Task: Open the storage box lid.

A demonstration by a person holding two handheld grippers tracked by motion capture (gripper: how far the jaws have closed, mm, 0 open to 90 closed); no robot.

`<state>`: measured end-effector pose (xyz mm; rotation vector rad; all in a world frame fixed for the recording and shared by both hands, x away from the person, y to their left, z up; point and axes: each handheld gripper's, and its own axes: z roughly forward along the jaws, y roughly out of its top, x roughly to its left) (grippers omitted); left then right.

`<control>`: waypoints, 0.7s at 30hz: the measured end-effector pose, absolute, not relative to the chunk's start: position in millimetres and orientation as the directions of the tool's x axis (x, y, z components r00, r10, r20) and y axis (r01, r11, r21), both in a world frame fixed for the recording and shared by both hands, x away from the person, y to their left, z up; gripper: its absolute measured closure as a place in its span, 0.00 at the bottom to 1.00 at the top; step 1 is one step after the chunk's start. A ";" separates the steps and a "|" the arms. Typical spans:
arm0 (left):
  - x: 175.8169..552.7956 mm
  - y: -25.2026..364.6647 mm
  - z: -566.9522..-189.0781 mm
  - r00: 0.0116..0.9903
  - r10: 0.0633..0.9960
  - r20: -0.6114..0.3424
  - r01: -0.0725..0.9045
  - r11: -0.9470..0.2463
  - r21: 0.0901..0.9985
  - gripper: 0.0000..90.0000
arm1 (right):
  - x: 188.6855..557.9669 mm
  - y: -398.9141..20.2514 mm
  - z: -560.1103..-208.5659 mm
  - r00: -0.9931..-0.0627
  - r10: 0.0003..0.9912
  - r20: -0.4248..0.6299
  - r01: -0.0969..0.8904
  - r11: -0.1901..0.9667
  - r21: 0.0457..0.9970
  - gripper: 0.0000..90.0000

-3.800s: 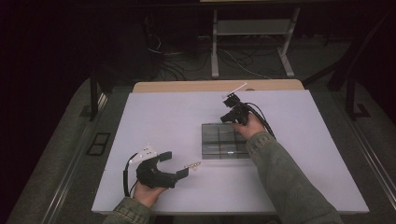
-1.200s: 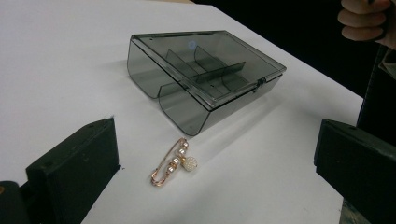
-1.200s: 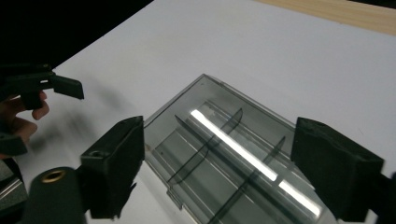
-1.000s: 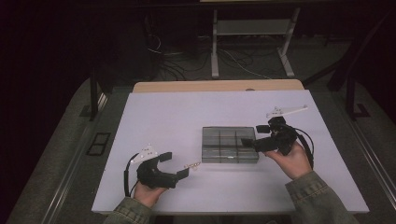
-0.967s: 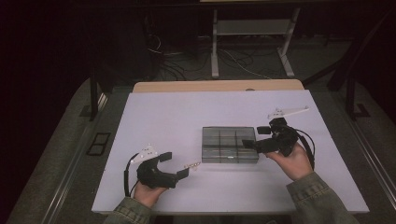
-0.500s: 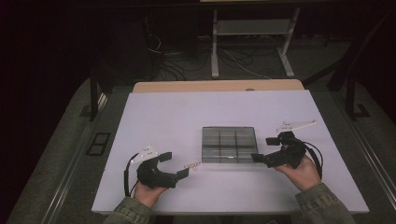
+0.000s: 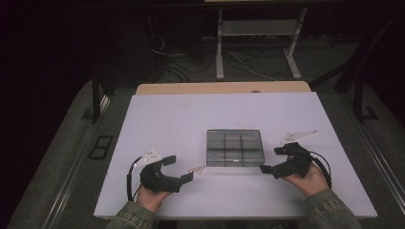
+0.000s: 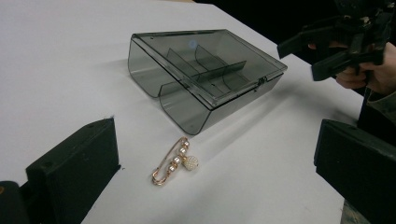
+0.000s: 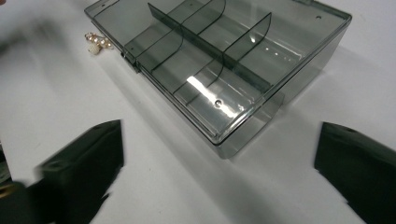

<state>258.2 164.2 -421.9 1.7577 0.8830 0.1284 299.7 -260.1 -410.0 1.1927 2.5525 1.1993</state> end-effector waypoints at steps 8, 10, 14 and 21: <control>258.1 162.9 -422.0 0.720 0.611 -0.329 0.493 -0.117 0.862 0.00 | 303.6 -265.2 -417.5 -0.705 0.654 0.276 0.630 0.397 0.667 0.38; 258.1 162.8 -422.0 0.719 0.612 -0.330 0.496 -0.118 0.860 0.00 | 303.3 -264.9 -418.2 -0.708 0.651 0.275 0.630 0.405 0.662 0.42; 258.2 162.5 -422.1 0.721 0.611 -0.327 0.493 -0.120 0.862 0.00 | 302.7 -262.4 -419.1 -0.716 0.645 0.267 0.624 0.421 0.659 0.50; 258.2 162.3 -422.0 0.722 0.611 -0.324 0.492 -0.124 0.861 0.00 | 301.4 -259.0 -419.4 -0.730 0.639 0.243 0.607 0.443 0.660 0.60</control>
